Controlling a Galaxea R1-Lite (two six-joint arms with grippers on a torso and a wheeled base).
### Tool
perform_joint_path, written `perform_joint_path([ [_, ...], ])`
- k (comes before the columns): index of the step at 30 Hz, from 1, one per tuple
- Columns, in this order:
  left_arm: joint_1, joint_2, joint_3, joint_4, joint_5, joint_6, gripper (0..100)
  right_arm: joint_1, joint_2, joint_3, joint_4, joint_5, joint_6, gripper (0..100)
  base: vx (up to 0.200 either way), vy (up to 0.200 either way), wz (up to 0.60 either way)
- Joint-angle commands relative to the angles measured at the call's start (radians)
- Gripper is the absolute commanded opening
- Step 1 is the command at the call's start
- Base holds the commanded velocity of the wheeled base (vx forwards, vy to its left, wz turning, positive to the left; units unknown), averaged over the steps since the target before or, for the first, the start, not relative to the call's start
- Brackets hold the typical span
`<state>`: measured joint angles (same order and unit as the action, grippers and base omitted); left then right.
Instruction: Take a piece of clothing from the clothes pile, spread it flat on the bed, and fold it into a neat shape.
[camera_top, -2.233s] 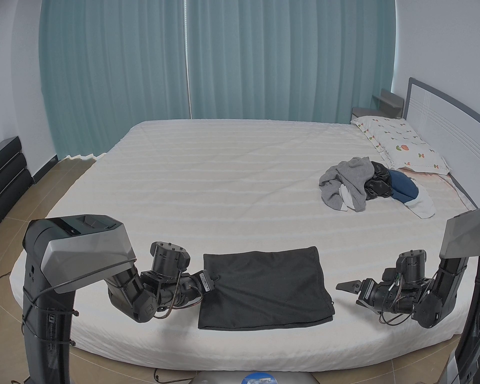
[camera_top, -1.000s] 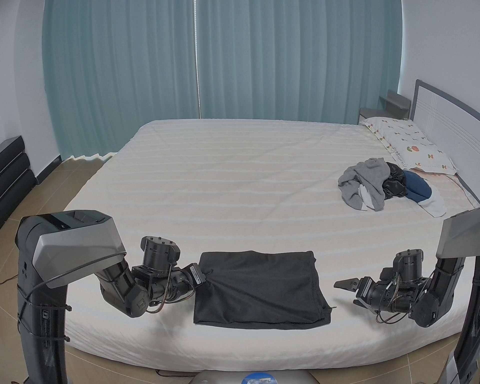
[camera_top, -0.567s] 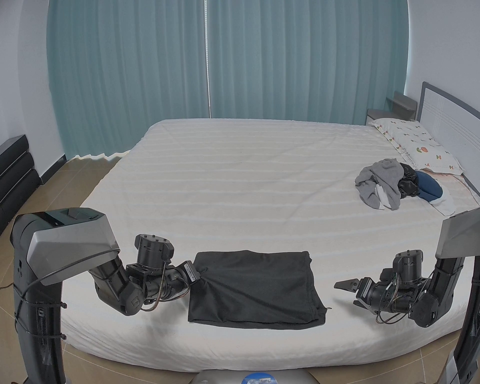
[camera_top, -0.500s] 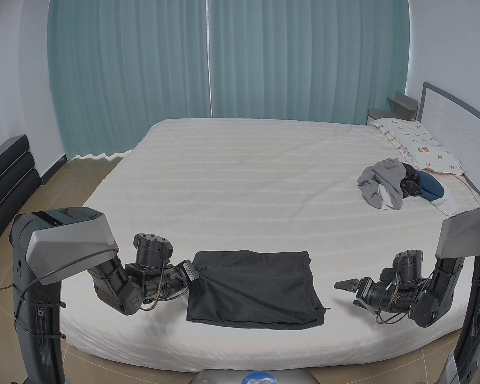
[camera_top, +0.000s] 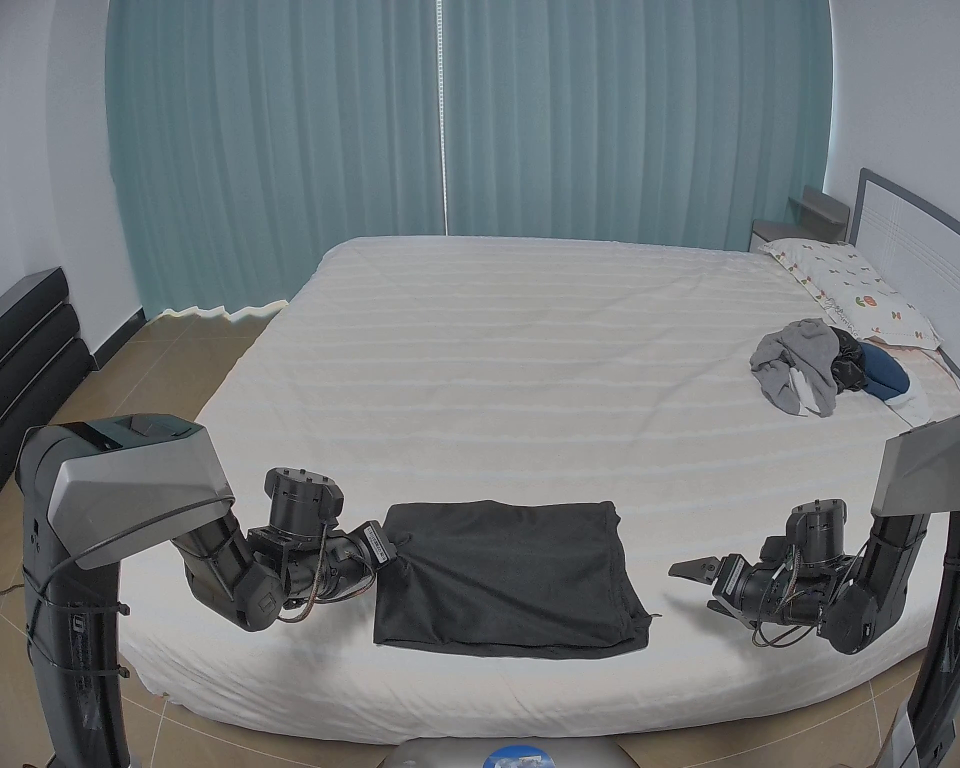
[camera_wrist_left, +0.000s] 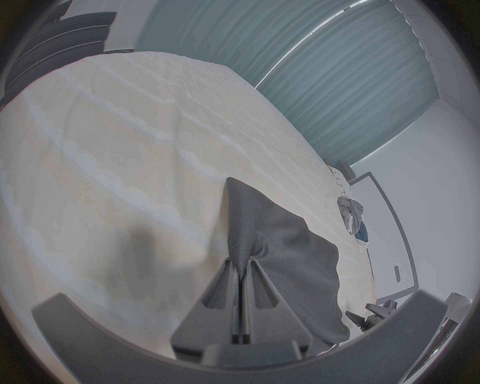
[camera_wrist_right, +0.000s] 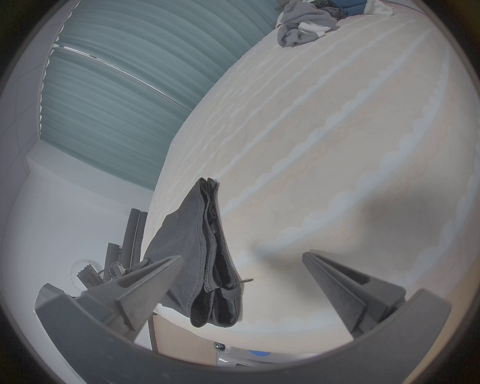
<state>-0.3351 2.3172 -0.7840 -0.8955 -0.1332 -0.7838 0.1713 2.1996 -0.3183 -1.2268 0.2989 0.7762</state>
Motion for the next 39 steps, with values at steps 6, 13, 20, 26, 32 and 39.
perform_joint_path([
  [6,-0.002,0.005,0.003,0.001,-0.002,0.000,0,-0.001,0.000,-0.004,0.000,0.000,0.000,100,0.000,0.167,0.00],
  [13,-0.036,-0.004,0.016,0.001,-0.002,-0.037,0,0.001,-0.001,-0.005,0.000,0.000,0.000,100,0.000,0.000,0.00],
  [20,-0.081,-0.027,0.040,0.003,-0.002,-0.063,100,0.001,-0.001,-0.005,0.000,0.000,0.000,100,0.000,0.000,0.00],
  [26,-0.082,-0.025,0.040,0.009,-0.002,-0.063,100,0.001,-0.003,-0.004,0.000,0.000,0.000,100,0.000,0.000,0.00],
  [32,-0.081,-0.036,0.042,0.009,0.000,-0.066,100,0.001,-0.017,0.001,-0.002,-0.001,0.000,100,0.000,0.000,0.00],
  [39,-0.050,-0.154,0.077,0.007,0.006,-0.092,100,0.010,-0.073,0.008,0.000,-0.012,0.000,100,0.000,0.000,0.00],
])
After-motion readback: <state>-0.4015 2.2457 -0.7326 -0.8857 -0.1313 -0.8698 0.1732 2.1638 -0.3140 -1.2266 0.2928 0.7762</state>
